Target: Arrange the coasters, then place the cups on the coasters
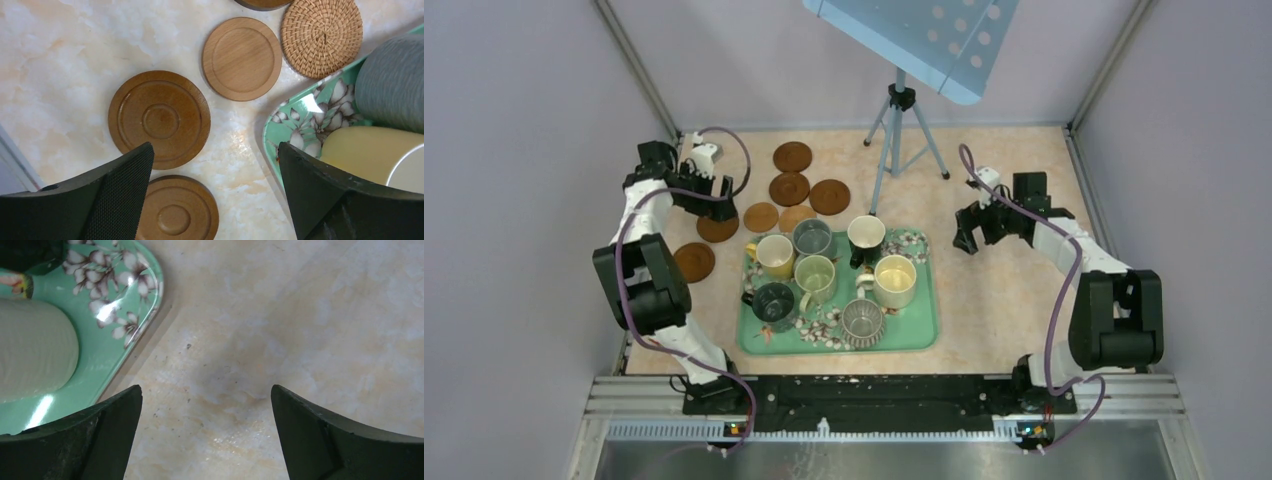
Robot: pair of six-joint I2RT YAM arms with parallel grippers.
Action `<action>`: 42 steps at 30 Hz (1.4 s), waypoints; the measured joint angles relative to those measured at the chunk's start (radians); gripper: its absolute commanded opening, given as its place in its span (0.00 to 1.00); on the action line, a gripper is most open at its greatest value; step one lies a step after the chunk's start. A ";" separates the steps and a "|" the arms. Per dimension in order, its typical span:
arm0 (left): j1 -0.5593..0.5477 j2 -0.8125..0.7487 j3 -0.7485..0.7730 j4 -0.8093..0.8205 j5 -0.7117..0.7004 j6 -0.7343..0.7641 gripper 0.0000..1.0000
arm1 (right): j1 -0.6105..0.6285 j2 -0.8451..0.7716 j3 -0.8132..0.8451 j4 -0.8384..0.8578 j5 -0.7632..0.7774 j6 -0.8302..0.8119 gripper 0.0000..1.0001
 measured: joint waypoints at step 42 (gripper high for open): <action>0.153 -0.003 -0.388 -0.404 0.155 1.446 0.90 | 0.370 0.063 -0.142 -0.053 -0.086 -0.630 0.67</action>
